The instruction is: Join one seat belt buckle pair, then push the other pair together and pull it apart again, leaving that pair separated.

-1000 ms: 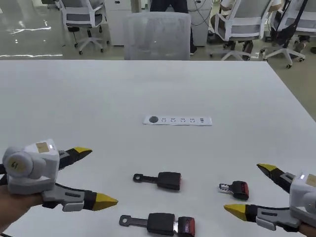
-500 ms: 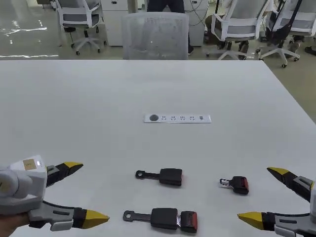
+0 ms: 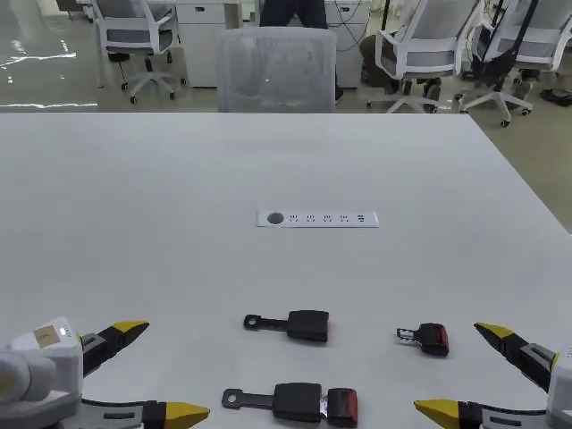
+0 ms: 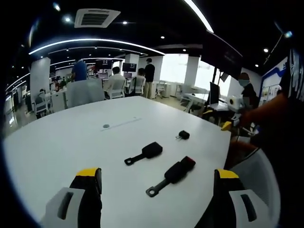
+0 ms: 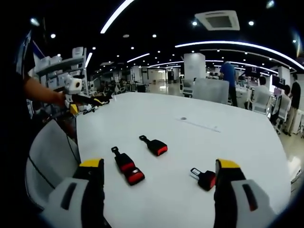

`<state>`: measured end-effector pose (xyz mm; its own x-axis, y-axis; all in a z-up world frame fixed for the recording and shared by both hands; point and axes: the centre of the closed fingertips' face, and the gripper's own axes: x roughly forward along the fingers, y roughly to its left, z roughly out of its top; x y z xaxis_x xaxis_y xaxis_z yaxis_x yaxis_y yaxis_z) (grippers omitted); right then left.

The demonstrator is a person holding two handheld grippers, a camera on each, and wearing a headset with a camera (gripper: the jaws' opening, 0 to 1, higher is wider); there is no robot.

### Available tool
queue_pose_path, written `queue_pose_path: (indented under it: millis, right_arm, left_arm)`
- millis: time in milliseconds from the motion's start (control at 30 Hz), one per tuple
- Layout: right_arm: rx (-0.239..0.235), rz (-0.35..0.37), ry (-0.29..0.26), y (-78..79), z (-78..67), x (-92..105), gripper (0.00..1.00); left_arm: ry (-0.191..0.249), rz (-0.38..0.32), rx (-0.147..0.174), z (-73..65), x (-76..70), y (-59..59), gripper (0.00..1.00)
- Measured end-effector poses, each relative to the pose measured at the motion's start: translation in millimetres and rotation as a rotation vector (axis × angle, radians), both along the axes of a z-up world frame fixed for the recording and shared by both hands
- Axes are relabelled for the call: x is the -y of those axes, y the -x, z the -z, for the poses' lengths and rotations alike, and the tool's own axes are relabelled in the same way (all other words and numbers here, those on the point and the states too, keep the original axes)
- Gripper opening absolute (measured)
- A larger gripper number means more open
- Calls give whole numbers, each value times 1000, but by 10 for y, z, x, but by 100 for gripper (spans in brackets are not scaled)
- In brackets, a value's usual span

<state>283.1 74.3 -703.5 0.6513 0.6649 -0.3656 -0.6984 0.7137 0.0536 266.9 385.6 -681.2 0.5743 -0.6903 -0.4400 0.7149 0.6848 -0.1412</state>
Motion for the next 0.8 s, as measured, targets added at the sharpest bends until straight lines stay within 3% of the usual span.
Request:
queue_pose_path:
  millis: [67,467,700,800]
  right_arm:
    - [-6,17,-13,-4,29,-4,97]
    - [-16,37,-18,-21,152,-54,98]
    - [-15,11,-16,-10,153,-131,98]
    - [-30,-35,-15,18,160,-178,97]
  left_arm:
    - [18,-14,-17,39,20,-1,100]
    - [46,-40,-34,146,137,-85,100]
    - [44,-18,-34,168,212,-86,100]
    - [28,15,-32,177,238,-55,100]
